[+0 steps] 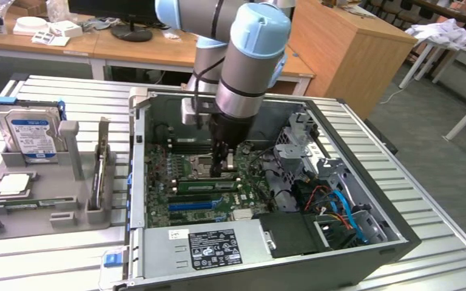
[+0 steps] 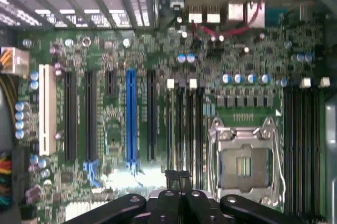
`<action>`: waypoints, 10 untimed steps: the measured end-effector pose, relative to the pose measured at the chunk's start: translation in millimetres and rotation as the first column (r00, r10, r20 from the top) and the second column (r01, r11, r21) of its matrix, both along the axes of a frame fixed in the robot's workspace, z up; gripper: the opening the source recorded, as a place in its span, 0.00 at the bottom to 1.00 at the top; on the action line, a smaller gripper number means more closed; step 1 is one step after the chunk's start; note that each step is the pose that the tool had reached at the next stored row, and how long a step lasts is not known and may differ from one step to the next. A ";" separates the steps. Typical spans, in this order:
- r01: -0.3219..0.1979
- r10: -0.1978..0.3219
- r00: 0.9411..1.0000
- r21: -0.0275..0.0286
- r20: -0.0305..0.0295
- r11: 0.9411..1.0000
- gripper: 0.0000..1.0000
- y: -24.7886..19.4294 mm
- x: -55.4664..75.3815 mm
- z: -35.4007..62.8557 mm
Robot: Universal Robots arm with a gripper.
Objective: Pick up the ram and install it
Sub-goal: 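Press down the ram until it locks into place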
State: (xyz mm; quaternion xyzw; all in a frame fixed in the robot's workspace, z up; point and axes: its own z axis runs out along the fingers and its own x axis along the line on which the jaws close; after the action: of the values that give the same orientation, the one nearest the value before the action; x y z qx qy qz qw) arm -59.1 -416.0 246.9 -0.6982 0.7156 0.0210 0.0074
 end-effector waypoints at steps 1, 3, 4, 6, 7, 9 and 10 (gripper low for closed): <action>0.000 0.000 1.000 0.000 0.000 1.000 0.11 0.0 -2.5 -0.1; 0.000 0.000 1.000 0.000 0.000 1.000 0.11 0.0 -7.7 -0.1; 0.000 0.000 1.000 0.000 0.000 1.000 0.11 0.0 -10.0 -0.2; 0.000 0.000 1.000 0.000 0.000 1.000 0.11 0.0 -14.4 -0.2; 0.000 0.000 1.000 0.000 0.000 1.000 0.11 0.0 -16.4 -0.3; 0.000 0.000 1.000 0.000 0.000 1.000 0.11 0.0 -20.4 -0.3; 0.000 0.000 1.000 0.000 0.000 1.000 0.11 0.0 -22.5 -0.4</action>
State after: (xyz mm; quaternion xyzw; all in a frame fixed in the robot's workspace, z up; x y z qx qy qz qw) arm -81.7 -416.0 246.6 -0.6982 0.7156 0.0209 0.0074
